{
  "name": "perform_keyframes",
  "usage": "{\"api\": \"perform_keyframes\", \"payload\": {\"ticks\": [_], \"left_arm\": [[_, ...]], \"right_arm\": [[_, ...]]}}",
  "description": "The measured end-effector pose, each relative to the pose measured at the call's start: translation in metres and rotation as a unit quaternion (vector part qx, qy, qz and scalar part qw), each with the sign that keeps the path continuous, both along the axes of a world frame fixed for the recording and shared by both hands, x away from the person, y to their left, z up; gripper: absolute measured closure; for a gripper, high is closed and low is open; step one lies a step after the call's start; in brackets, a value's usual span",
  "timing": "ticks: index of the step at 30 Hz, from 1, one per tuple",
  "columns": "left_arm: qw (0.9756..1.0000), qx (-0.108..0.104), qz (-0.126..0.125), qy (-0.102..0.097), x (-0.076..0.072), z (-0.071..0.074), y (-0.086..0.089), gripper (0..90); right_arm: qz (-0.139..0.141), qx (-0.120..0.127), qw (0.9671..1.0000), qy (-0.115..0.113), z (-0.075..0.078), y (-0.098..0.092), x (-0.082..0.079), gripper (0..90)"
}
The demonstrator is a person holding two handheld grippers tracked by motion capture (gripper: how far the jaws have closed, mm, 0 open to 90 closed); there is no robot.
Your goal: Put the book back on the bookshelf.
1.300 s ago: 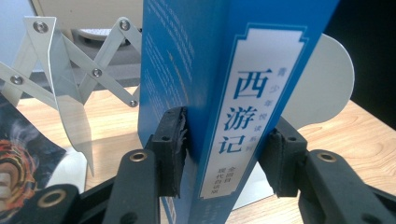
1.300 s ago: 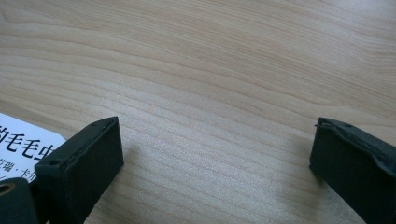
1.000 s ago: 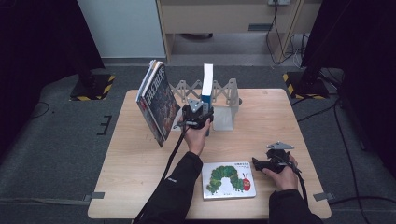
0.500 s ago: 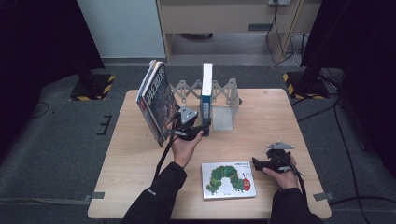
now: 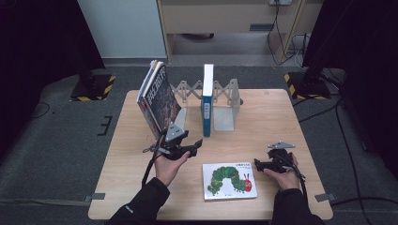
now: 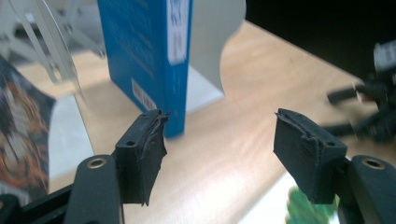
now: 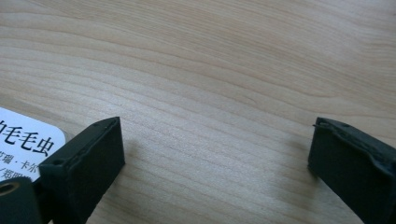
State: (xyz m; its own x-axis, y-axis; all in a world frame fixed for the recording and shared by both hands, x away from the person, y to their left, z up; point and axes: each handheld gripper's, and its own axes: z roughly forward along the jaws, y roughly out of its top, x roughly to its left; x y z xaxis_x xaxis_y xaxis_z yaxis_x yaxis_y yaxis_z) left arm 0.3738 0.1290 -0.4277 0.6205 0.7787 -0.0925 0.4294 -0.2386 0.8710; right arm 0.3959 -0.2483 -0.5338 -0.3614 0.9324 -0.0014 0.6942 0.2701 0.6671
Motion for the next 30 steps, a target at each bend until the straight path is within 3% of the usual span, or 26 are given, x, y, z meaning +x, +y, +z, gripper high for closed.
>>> {"api": "perform_keyframes", "payload": {"ticks": [4,9,18,23,26,30], "left_arm": [[0.9996,0.018,-0.013,0.019,-0.013,-0.015,0.001,31.2],[0.9980,0.020,-0.034,0.050,-0.025,-0.034,-0.001,28.9],[0.9930,0.055,-0.061,0.084,-0.032,-0.069,-0.014,26.9],[0.9901,0.048,-0.072,0.110,-0.030,-0.083,-0.018,26.8],[0.9893,0.067,-0.076,0.105,-0.030,-0.089,-0.020,26.8],[0.9890,0.073,-0.078,0.102,-0.029,-0.092,-0.018,27.0]], "right_arm": [[-0.010,-0.006,0.9999,-0.005,0.004,-0.001,-0.001,6.7],[-0.016,0.024,0.9995,-0.013,0.013,-0.003,-0.007,8.8],[0.021,0.044,0.9986,-0.018,0.024,0.012,-0.023,9.1],[0.033,0.061,0.9975,-0.012,0.029,0.019,-0.033,9.2],[0.040,0.067,0.9969,-0.005,0.030,0.023,-0.038,9.2],[0.043,0.069,0.9967,0.003,0.029,0.026,-0.040,9.2]]}}
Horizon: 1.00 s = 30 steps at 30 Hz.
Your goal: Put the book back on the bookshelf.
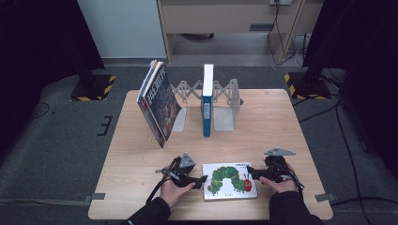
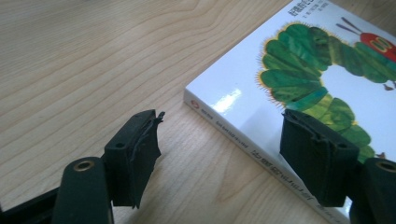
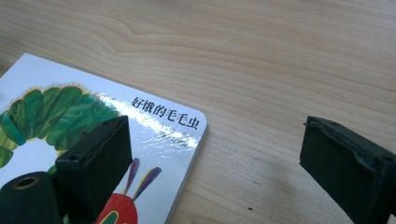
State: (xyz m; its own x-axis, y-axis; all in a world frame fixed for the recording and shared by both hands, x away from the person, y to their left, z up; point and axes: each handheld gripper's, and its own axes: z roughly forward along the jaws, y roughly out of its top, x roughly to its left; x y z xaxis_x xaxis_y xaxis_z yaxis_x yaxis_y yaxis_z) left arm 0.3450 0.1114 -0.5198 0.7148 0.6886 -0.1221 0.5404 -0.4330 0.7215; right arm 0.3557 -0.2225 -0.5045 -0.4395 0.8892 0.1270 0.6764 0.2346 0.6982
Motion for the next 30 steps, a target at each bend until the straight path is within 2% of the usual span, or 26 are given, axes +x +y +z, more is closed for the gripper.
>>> {"api": "perform_keyframes", "payload": {"ticks": [3,6,8,12,18,21,30], "left_arm": [[0.9999,-0.010,0.001,0.007,0.001,-0.003,0.002,25.9],[0.9998,-0.015,0.002,0.010,0.002,-0.005,0.003,24.1],[0.9995,-0.026,0.008,0.018,0.003,-0.007,0.005,22.1],[0.9988,-0.043,0.009,0.022,0.004,-0.011,0.008,21.0],[0.9982,-0.059,0.001,0.014,0.006,-0.015,0.010,18.9],[0.9981,-0.060,-0.001,0.014,0.006,-0.016,0.010,18.7],[0.9981,-0.061,-0.002,0.014,0.007,-0.016,0.010,18.8]], "right_arm": [[-0.002,0.005,0.9999,0.010,0.000,0.003,-0.001,9.2],[0.010,0.002,0.9998,0.019,-0.002,0.008,-0.002,9.3],[0.017,0.003,0.9996,0.021,-0.003,0.010,-0.002,10.3],[0.017,0.006,0.9993,0.033,-0.005,0.013,-0.002,10.7],[0.026,0.001,0.9989,0.039,-0.008,0.016,-0.002,14.1],[0.029,0.001,0.9983,0.050,-0.011,0.018,-0.001,16.3],[0.037,0.005,0.9975,0.060,-0.015,0.022,0.001,22.1]]}}
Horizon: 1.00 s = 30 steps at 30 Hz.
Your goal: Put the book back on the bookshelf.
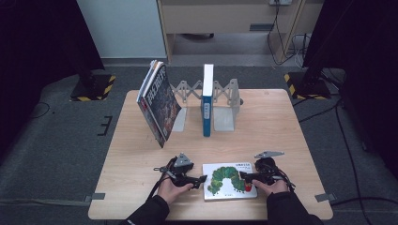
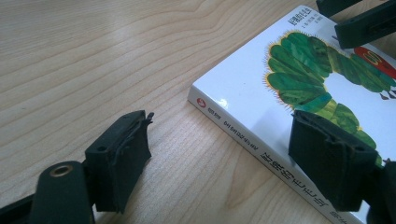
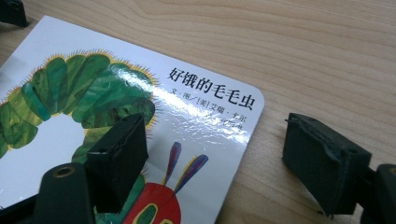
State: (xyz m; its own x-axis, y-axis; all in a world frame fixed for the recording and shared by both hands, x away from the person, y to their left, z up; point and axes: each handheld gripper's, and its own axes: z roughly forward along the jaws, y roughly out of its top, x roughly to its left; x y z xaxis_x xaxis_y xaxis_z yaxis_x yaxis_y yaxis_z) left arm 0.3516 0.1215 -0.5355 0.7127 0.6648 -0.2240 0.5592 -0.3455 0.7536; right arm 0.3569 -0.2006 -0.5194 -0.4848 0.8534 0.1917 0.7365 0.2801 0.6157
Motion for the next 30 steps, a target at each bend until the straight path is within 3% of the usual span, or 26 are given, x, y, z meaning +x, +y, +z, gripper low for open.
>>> {"api": "perform_keyframes", "payload": {"ticks": [8,10,12,13,17,22,30], "left_arm": [[1.0000,0.000,0.004,0.001,0.000,0.000,0.001,18.3],[0.9999,0.004,0.007,0.008,-0.001,0.002,0.002,20.3],[0.9997,0.026,0.002,0.001,-0.004,0.006,0.004,27.8],[0.9989,0.047,-0.002,-0.006,-0.006,0.008,0.004,29.9],[0.9979,0.064,-0.010,-0.009,-0.009,0.007,0.004,30.2],[0.9970,0.070,-0.023,-0.021,-0.011,0.006,-0.001,28.4],[0.9971,0.069,-0.024,-0.023,-0.010,0.005,0.000,27.1]], "right_arm": [[0.003,0.004,1.0000,0.001,0.000,0.001,0.000,24.3],[0.005,0.004,1.0000,0.003,0.000,0.000,-0.001,24.7],[0.004,0.007,1.0000,0.005,0.000,0.000,-0.002,25.7],[0.003,0.008,1.0000,0.005,0.000,0.000,-0.002,26.1],[0.005,0.011,0.9999,0.004,0.000,0.000,-0.002,27.9],[0.012,0.023,0.9997,0.004,0.001,0.001,-0.002,29.9],[0.011,0.033,0.9994,0.008,0.002,0.001,0.000,30.2]]}}
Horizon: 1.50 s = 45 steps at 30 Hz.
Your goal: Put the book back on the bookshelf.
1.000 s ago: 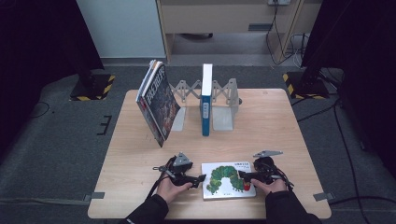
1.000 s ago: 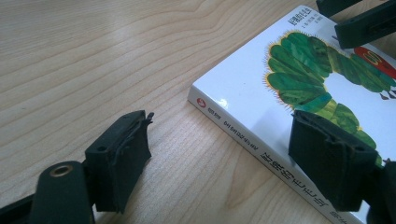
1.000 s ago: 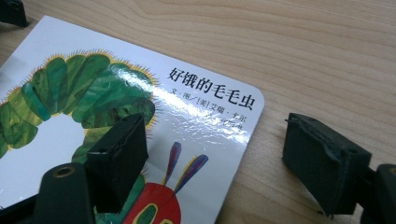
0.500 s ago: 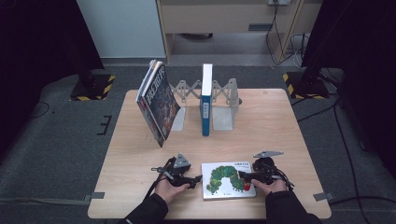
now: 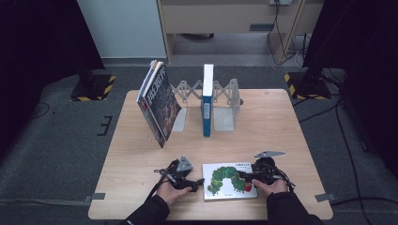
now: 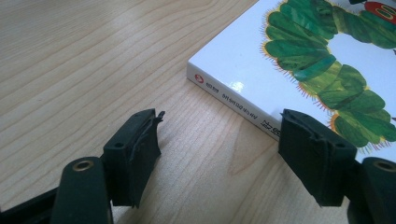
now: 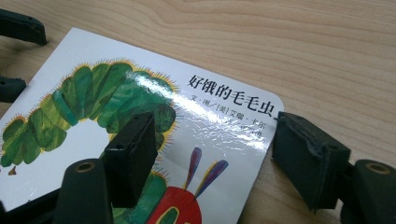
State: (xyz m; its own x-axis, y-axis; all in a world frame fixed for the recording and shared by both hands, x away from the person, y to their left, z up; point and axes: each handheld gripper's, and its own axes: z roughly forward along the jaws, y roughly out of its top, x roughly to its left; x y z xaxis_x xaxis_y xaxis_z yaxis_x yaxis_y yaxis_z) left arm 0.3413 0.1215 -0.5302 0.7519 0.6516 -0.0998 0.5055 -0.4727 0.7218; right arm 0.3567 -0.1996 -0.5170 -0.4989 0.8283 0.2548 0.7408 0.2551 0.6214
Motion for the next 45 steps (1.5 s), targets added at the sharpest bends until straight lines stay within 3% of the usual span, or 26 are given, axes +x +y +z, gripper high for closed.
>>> {"api": "perform_keyframes", "payload": {"ticks": [11,19,27,40,45], "left_arm": [[0.9999,-0.001,0.008,-0.008,0.002,-0.002,-0.005,22.7],[0.9997,0.002,0.005,-0.022,0.002,-0.005,-0.005,19.0],[0.9996,0.013,0.011,-0.022,0.003,-0.005,-0.006,12.9],[0.9995,0.018,0.013,-0.022,0.004,-0.005,-0.006,9.2],[0.9995,0.019,0.012,-0.022,0.004,-0.005,-0.006,8.9]], "right_arm": [[-0.006,0.015,0.9998,-0.005,-0.002,-0.002,0.018,30.7],[-0.010,0.020,0.9997,0.007,-0.001,-0.007,0.011,28.8],[-0.013,0.046,0.9989,-0.002,0.005,-0.010,0.007,29.7],[-0.011,0.085,0.9955,-0.040,0.015,-0.015,0.007,29.7],[-0.009,0.108,0.9922,-0.062,0.021,-0.016,0.007,29.5]]}}
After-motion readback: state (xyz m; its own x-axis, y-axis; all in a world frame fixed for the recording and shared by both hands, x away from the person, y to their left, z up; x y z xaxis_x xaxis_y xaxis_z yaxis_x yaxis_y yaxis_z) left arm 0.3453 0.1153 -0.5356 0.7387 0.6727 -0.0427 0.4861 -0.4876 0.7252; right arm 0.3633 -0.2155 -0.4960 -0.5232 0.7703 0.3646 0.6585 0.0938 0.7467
